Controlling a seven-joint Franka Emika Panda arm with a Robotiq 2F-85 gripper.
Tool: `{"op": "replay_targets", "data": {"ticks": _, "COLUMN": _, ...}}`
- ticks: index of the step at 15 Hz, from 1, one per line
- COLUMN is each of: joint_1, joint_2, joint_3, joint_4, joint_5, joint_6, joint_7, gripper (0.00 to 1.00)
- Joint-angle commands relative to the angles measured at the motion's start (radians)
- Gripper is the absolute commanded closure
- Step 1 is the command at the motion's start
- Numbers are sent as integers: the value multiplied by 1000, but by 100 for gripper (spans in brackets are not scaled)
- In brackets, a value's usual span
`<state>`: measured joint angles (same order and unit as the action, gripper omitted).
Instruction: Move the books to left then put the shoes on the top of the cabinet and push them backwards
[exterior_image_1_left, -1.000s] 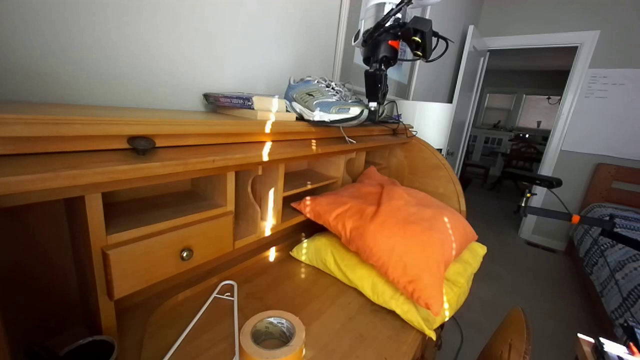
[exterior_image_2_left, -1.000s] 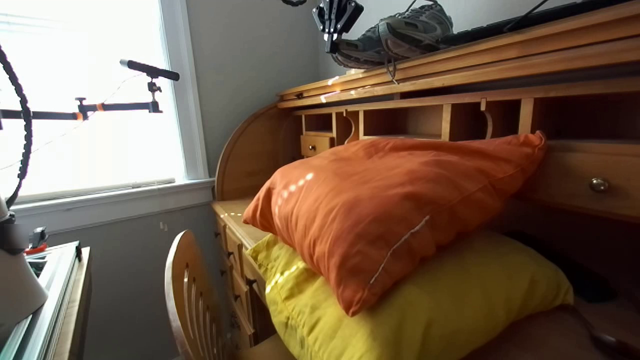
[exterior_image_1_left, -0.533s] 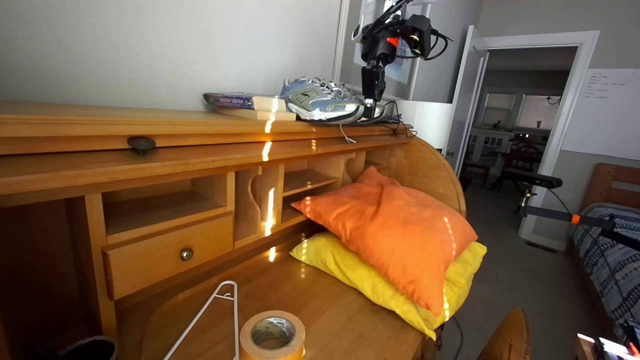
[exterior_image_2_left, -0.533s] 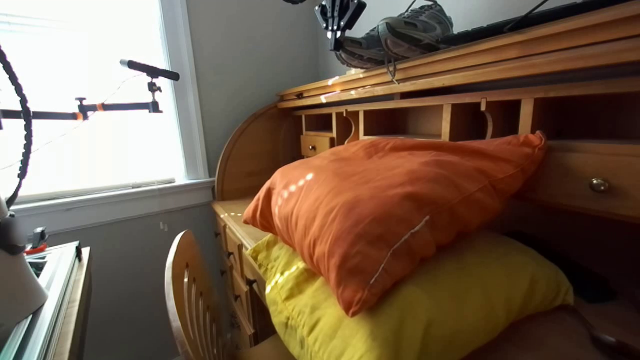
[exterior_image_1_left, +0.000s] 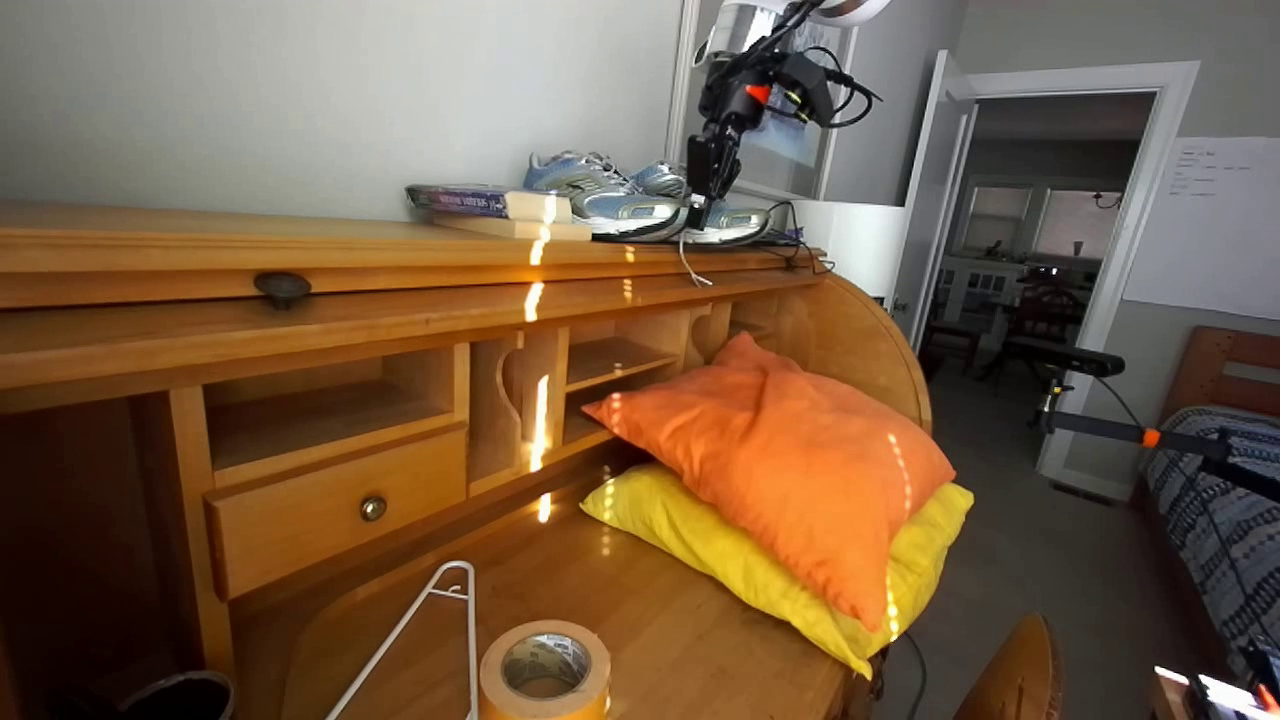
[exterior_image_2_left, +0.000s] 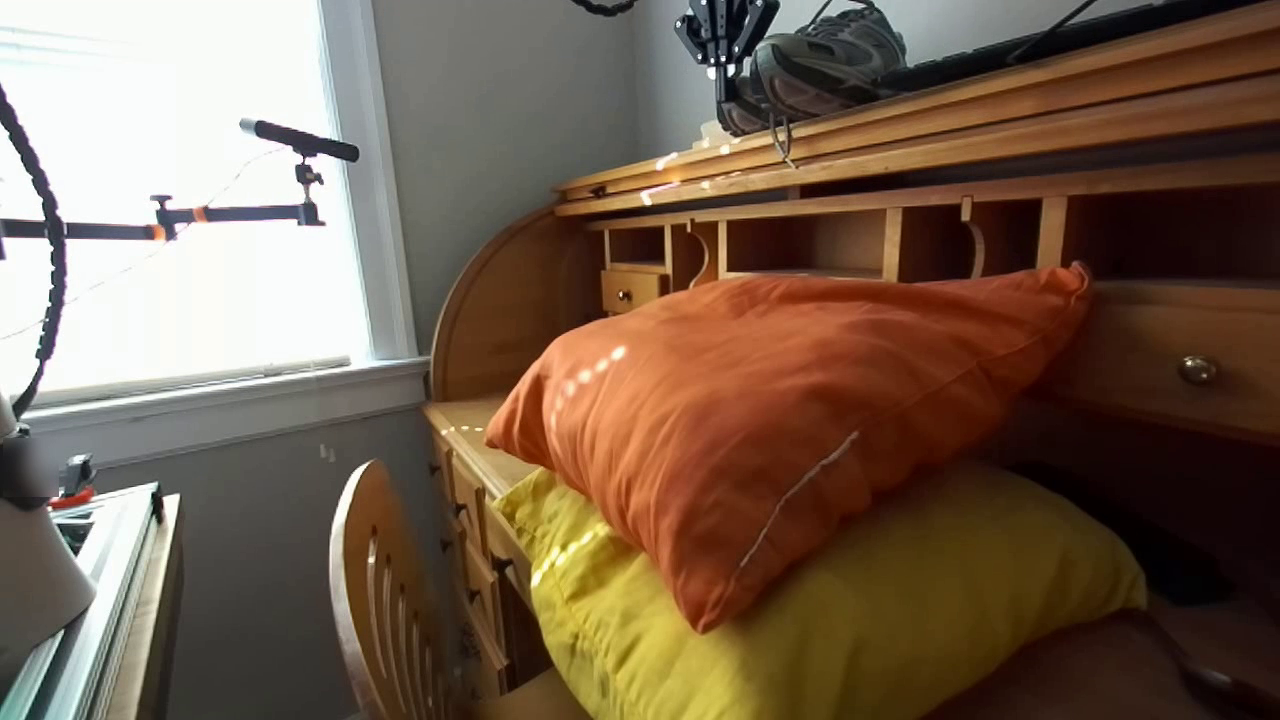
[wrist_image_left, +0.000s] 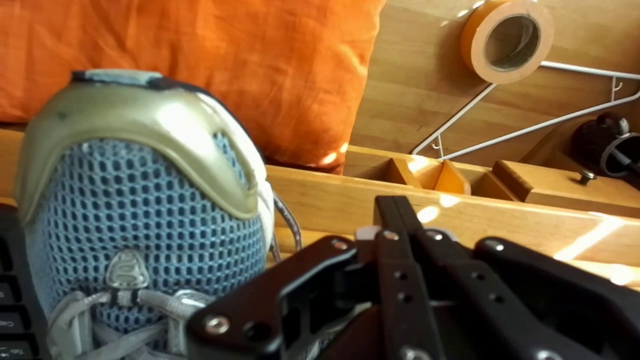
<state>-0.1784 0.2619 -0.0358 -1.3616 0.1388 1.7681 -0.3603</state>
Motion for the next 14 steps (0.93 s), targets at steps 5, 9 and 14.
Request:
{"op": "replay_targets", "data": {"ticks": 5, "joint_1": 7, "joint_2": -21, "joint_3": -11, "joint_4": 32, "joint_5": -15, "joint_6": -110, "joint_7": 6, "gripper": 100}}
{"op": "replay_targets", "data": {"ticks": 9, "joint_1": 2, "joint_2": -37, "joint_3": -15, "joint_4": 55, "joint_5": -62, "joint_6": -165, "joint_7": 8, "gripper": 100}}
{"op": "replay_targets", "data": {"ticks": 14, "joint_1": 0, "joint_2": -48, "joint_3": -35, "joint_4": 62, "joint_5": -154, "joint_6": -180, "joint_7": 8, "gripper": 100}}
